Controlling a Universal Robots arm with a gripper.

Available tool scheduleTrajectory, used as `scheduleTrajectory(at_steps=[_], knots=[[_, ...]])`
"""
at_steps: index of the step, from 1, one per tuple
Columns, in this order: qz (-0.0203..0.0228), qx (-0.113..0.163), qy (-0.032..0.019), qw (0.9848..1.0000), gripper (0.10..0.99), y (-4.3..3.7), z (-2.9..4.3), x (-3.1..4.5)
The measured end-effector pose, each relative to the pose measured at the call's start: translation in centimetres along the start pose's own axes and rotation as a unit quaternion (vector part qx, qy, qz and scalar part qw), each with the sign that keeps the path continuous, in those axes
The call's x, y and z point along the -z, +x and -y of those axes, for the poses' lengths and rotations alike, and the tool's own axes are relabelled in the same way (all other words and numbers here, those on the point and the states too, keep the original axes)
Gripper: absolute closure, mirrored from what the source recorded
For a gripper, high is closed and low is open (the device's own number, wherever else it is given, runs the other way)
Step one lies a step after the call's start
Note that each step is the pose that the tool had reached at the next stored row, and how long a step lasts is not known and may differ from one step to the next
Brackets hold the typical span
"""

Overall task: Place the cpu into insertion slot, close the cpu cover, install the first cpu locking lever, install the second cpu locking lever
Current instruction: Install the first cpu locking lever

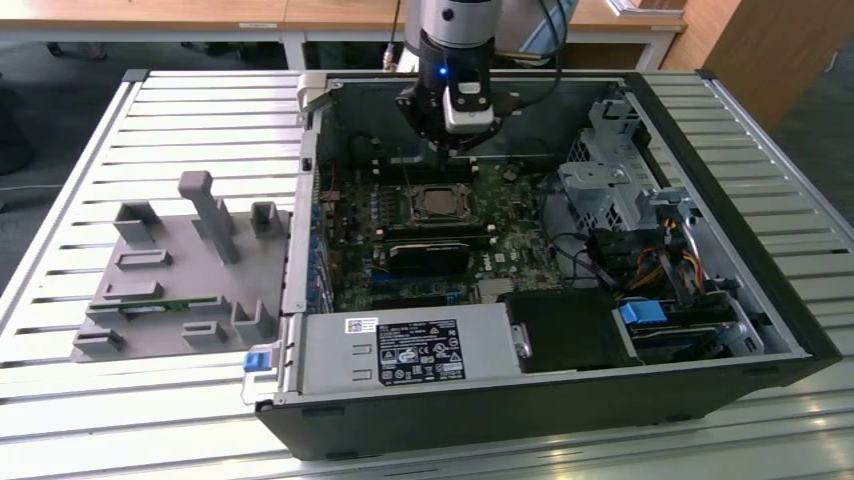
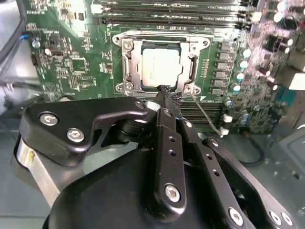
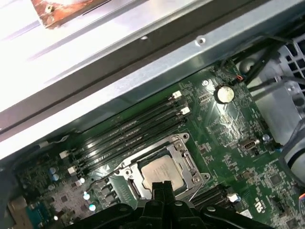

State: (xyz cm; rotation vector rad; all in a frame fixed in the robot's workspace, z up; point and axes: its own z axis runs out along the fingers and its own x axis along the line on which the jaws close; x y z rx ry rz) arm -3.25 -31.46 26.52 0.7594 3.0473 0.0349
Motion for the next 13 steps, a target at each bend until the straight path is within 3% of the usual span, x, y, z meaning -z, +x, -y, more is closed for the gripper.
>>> scheduleTrajectory(at_steps=[7,13], knots=[[-0.0009,0.042,0.0002,0.9991,0.980,0.00,0.00,0.00],[-0.0016,0.076,0.0003,0.9971,0.980,0.00,0.00,0.00]])
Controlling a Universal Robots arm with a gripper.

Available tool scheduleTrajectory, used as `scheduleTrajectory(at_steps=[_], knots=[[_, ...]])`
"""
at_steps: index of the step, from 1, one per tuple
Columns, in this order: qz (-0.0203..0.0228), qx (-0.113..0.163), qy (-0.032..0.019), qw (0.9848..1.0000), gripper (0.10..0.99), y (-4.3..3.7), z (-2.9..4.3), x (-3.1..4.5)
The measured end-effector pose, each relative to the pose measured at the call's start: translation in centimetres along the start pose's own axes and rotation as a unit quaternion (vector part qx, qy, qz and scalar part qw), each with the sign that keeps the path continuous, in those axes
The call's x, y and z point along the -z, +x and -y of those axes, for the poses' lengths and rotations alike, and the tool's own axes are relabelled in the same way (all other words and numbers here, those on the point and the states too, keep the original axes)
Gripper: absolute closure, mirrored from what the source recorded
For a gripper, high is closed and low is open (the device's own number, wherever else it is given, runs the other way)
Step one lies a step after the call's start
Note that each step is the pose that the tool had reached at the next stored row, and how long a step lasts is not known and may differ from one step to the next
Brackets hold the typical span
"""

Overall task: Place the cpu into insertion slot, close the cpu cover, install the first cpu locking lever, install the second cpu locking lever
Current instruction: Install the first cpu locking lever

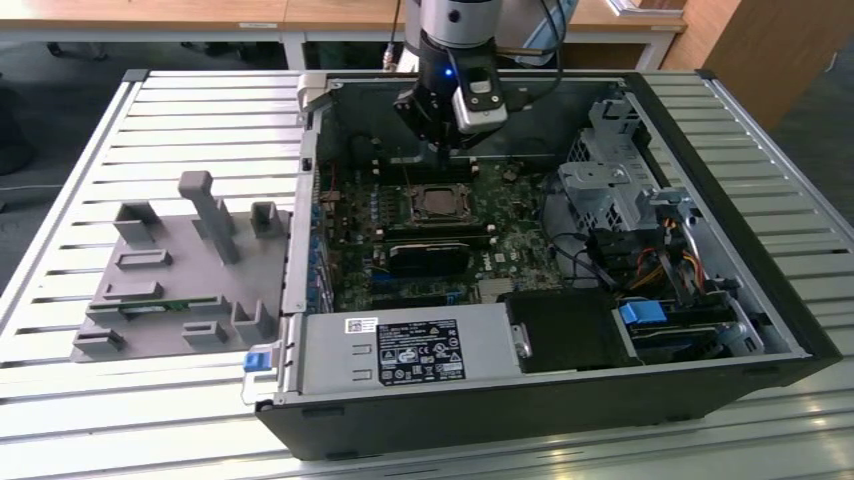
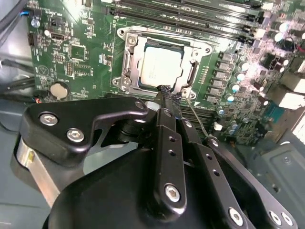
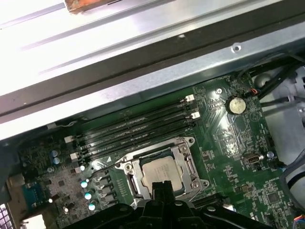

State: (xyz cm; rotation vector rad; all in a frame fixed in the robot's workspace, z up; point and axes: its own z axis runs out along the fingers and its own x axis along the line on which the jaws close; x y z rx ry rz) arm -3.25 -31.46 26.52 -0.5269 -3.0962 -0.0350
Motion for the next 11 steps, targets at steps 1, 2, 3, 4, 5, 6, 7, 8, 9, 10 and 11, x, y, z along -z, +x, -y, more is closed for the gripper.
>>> scheduleTrajectory(at_steps=[1,2,3,4,5,6,7,8,9,10,11], knots=[[-0.0001,0.006,0.0001,1.0000,0.980,0.00,0.00,0.00],[-0.0003,0.012,0.0001,0.9999,0.980,0.00,0.00,0.00],[-0.0004,0.019,0.0002,0.9998,0.980,0.00,0.00,0.01],[-0.0006,0.026,0.0002,0.9997,0.980,0.00,0.00,0.00],[-0.0007,0.033,0.0002,0.9995,0.980,0.00,0.00,0.00],[-0.0009,0.040,0.0002,0.9992,0.980,0.00,0.00,0.00],[-0.0010,0.047,0.0002,0.9989,0.980,0.00,0.00,0.00],[-0.0011,0.051,0.0002,0.9987,0.980,0.00,0.00,0.00],[-0.0012,0.055,0.0003,0.9985,0.980,0.00,0.00,0.00],[-0.0012,0.059,0.0002,0.9983,0.980,0.01,0.00,0.00],[-0.0008,0.061,0.0001,0.9981,0.980,0.02,0.01,0.00]])
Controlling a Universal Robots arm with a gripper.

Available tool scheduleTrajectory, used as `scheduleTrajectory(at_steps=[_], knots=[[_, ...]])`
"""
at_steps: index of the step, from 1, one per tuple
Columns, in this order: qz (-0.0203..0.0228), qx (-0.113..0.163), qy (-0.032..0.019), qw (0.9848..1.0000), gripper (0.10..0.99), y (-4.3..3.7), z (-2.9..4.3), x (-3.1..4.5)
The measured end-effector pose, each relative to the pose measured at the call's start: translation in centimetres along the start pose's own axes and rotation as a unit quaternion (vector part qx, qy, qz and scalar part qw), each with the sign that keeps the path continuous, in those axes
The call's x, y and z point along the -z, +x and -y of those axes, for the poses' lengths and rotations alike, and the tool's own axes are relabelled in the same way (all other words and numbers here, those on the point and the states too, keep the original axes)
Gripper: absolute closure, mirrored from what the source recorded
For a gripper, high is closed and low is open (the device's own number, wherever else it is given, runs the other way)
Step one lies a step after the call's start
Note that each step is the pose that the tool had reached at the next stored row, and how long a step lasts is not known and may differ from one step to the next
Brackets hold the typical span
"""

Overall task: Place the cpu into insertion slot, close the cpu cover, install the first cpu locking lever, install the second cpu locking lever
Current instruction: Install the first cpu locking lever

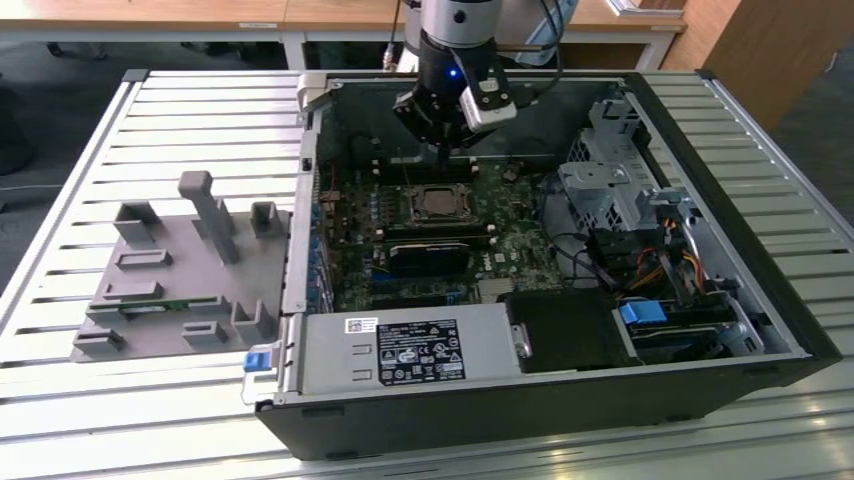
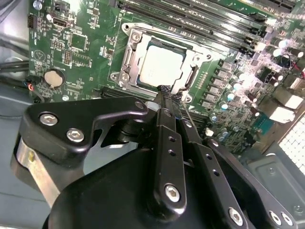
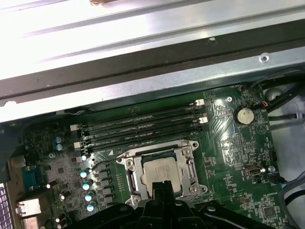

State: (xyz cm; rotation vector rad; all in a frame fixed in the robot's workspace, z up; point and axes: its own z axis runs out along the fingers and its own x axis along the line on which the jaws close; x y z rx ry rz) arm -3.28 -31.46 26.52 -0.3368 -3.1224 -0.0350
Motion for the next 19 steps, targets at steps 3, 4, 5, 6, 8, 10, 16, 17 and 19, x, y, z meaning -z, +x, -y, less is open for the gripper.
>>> scheduleTrajectory(at_steps=[3,4,5,6,8,10,16,17,19], knots=[[0.0067,0.003,-0.0014,1.0000,0.980,0.18,0.05,-0.02],[0.0090,0.004,-0.0019,1.0000,0.980,0.25,0.06,-0.03],[0.0098,0.006,-0.0023,0.9999,0.980,0.28,0.06,-0.05],[0.0098,0.011,-0.0023,0.9999,0.980,0.28,0.06,-0.05],[0.0094,0.029,-0.0024,0.9995,0.980,0.29,0.07,-0.06],[0.0089,0.047,-0.0025,0.9988,0.980,0.29,0.07,-0.08],[0.0076,0.101,-0.0028,0.9949,0.980,0.28,0.07,-0.11],[0.0075,0.106,-0.0030,0.9944,0.980,0.31,0.08,-0.13],[0.0073,0.110,-0.0037,0.9939,0.980,1.28,0.29,-0.16]])
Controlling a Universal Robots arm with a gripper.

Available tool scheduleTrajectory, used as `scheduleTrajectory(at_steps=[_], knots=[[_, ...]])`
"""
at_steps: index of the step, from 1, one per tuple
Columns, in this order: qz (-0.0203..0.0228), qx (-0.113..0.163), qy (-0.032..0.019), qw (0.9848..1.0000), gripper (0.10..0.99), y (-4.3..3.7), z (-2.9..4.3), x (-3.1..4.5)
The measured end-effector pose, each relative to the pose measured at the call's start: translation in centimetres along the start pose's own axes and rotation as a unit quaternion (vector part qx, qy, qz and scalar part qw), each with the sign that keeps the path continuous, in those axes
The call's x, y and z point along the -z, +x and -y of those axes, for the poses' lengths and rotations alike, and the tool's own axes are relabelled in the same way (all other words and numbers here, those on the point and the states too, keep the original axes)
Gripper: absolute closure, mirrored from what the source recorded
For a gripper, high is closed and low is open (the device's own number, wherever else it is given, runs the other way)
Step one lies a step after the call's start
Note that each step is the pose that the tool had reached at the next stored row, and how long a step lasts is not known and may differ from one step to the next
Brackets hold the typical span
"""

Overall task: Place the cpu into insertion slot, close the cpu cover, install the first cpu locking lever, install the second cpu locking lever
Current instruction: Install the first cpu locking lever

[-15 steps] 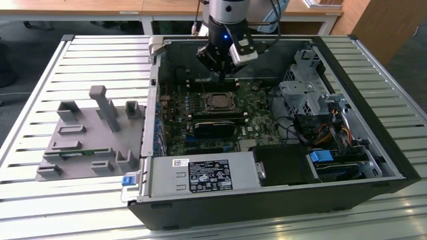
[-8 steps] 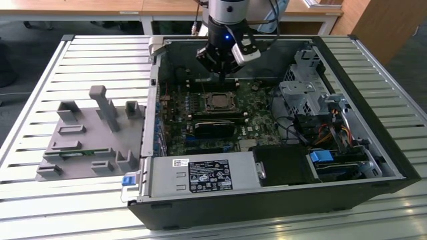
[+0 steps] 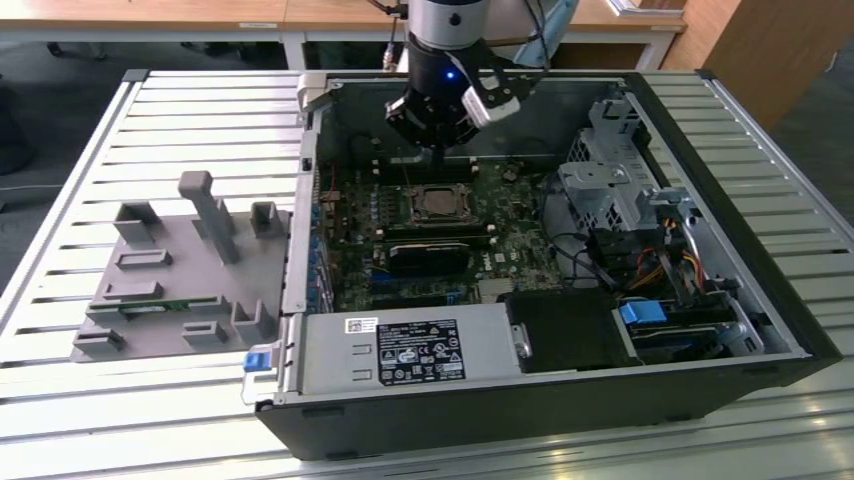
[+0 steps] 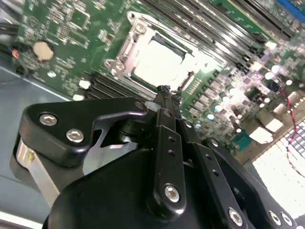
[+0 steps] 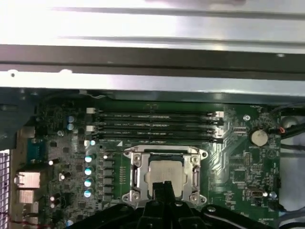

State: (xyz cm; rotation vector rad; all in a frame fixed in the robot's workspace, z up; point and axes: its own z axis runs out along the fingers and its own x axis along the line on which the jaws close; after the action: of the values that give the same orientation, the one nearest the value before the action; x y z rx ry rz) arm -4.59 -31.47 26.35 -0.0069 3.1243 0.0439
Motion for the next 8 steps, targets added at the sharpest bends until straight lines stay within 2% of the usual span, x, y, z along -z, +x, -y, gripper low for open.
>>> scheduleTrajectory(at_steps=[4,8], knots=[[0.0004,0.000,-0.0004,1.0000,0.980,1.53,-0.01,0.00],[0.0005,0.000,-0.0004,1.0000,0.980,2.44,-0.01,-0.02]])
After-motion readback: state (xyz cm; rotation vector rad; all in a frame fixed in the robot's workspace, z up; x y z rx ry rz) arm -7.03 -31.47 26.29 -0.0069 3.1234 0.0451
